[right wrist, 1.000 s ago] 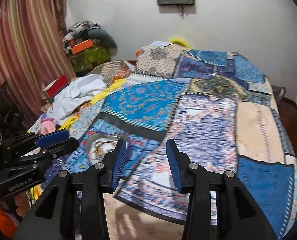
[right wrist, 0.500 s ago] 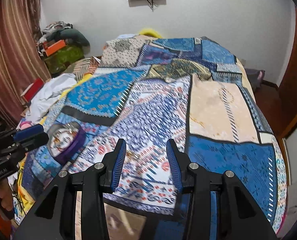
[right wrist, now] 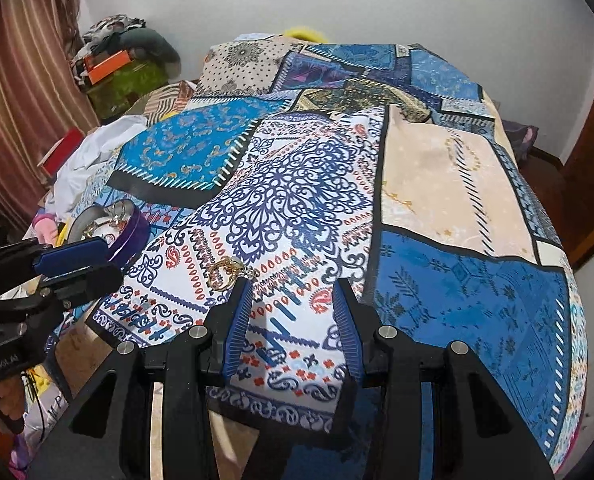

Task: Organize jewelry
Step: 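Move the left gripper to the gold ring on the cloth and close on it, then carry the gold ring with the left gripper over the heart tin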

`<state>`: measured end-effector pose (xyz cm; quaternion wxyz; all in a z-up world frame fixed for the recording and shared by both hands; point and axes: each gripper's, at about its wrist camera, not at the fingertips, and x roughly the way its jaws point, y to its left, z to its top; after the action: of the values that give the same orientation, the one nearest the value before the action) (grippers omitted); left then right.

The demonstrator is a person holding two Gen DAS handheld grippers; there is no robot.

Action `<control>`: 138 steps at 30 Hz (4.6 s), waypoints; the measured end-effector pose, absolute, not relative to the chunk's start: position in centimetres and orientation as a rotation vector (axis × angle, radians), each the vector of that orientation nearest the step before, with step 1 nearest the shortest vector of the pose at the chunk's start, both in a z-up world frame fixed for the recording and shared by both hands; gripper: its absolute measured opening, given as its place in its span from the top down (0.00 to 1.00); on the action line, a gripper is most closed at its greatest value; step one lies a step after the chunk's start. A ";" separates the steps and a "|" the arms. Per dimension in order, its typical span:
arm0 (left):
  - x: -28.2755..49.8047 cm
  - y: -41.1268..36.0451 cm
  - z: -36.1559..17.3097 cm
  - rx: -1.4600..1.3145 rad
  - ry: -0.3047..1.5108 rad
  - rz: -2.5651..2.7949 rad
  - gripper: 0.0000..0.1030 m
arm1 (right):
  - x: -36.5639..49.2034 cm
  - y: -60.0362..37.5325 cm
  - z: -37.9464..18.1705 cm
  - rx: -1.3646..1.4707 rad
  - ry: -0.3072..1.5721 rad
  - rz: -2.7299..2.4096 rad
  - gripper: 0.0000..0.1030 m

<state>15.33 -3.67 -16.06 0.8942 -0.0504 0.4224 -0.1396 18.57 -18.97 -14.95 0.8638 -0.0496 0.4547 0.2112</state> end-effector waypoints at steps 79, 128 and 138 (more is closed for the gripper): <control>18.0 -7.8 -15.4 -0.072 0.858 -0.345 0.83 | 17.1 -21.2 -11.6 0.039 0.820 0.503 0.91; 12.2 8.1 -15.3 -0.208 0.791 -0.064 0.83 | 16.1 -5.9 -12.0 -0.054 0.852 0.764 0.91; 13.5 7.9 -17.2 -0.224 0.832 -0.097 0.83 | 17.8 -4.4 -13.7 -0.067 0.901 0.749 0.91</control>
<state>13.50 7.93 -17.21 0.9074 -0.1087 0.4032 -0.0468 17.85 -4.43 -13.71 0.8327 -0.0316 0.4250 0.3535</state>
